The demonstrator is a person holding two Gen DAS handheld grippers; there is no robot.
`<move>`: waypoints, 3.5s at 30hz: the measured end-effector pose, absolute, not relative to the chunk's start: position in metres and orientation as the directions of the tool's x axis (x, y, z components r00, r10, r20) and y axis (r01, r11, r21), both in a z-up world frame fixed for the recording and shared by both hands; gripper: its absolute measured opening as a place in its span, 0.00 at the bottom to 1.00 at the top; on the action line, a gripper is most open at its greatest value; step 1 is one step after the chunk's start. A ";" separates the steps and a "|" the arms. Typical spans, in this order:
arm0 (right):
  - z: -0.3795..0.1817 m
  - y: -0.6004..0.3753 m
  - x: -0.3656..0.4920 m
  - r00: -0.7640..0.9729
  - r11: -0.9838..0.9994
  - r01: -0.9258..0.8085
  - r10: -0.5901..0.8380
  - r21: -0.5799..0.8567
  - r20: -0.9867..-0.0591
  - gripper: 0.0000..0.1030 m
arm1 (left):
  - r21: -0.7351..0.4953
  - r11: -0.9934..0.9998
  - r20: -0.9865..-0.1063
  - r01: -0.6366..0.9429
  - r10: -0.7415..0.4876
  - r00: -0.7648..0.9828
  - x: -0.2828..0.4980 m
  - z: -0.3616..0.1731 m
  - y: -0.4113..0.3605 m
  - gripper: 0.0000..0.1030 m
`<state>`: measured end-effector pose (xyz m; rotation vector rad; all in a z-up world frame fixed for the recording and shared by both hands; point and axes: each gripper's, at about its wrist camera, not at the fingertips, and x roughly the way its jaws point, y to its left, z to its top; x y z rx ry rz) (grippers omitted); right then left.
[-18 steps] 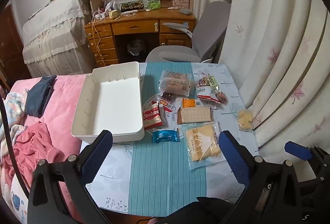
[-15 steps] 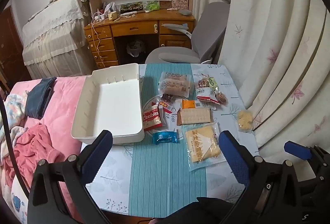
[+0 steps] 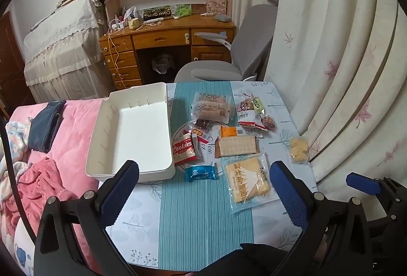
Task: Organize snacks
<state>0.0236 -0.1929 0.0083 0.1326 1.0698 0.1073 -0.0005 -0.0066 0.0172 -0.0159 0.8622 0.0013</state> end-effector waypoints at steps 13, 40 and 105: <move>0.009 -0.189 0.022 0.475 0.987 -0.025 0.150 0.157 -0.867 1.00 | -0.021 1.000 -0.765 -0.014 -0.007 0.644 0.000 0.009 -0.002 0.99; 0.017 -0.166 0.021 0.507 0.994 -0.034 0.107 0.104 -0.855 1.00 | -0.035 0.999 -0.797 0.035 -0.049 0.602 0.007 0.001 0.017 0.99; -0.200 -0.389 0.168 0.235 0.924 0.334 0.110 0.186 -0.966 0.86 | -0.040 0.967 -0.983 -0.252 -0.083 -0.161 0.156 -0.272 -0.114 0.99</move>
